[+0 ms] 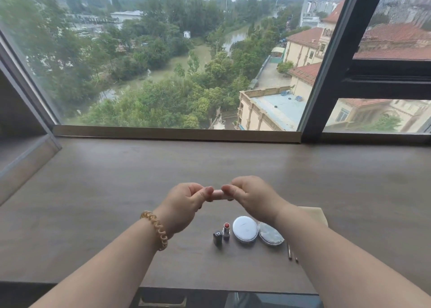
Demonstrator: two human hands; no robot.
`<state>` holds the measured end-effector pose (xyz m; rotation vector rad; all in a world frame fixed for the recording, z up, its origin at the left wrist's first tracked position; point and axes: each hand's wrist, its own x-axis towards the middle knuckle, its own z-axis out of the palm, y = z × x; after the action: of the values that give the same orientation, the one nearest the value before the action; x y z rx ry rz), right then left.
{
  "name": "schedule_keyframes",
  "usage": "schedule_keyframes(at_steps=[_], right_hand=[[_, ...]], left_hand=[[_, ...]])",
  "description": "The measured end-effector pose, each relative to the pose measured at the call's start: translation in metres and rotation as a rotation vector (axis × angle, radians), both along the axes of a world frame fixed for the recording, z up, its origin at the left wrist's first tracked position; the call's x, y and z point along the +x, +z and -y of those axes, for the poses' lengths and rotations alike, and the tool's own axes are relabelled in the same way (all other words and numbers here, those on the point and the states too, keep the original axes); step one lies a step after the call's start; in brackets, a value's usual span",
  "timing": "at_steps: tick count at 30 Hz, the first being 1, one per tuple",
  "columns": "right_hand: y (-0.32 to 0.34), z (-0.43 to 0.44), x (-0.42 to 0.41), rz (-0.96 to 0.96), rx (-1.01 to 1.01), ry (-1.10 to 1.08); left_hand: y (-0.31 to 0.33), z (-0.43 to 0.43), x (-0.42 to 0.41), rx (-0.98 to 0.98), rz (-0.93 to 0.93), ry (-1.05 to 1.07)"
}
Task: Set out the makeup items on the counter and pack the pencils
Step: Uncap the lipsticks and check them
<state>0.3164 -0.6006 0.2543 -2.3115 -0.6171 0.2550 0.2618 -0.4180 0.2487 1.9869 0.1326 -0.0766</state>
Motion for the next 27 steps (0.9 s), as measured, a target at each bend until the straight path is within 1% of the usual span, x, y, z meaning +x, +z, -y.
schedule_keyframes(at_steps=[3, 5, 6, 8, 13, 17, 20, 24, 27], right_hand=[[-0.002, 0.000, -0.001, -0.087, 0.099, 0.004], [-0.002, -0.003, -0.001, -0.166, 0.103, 0.014], [-0.001, -0.006, -0.002, -0.164, 0.073, 0.029], [0.000, -0.010, -0.002, -0.095, 0.002, 0.044], [0.001, -0.011, -0.002, 0.140, -0.071, 0.041], [-0.004, -0.006, 0.001, 0.246, -0.098, 0.001], [-0.009, -0.002, 0.004, 0.280, -0.099, -0.010], [-0.018, 0.003, 0.008, 0.251, -0.048, -0.095], [-0.028, 0.004, 0.006, 0.188, 0.032, -0.173]], left_hand=[[-0.001, -0.004, 0.000, 0.032, 0.010, 0.016], [0.000, -0.006, 0.001, 0.052, 0.013, 0.002], [0.000, -0.007, 0.001, 0.057, 0.009, -0.009], [0.000, -0.009, 0.001, 0.059, -0.012, -0.025], [-0.005, -0.020, -0.001, 0.024, -0.058, -0.041], [-0.006, -0.027, -0.003, -0.099, -0.061, -0.090], [-0.009, -0.031, -0.003, -0.181, -0.070, -0.061], [-0.013, -0.034, -0.005, -0.288, -0.116, -0.077], [-0.021, -0.035, -0.006, -0.361, -0.187, 0.029]])
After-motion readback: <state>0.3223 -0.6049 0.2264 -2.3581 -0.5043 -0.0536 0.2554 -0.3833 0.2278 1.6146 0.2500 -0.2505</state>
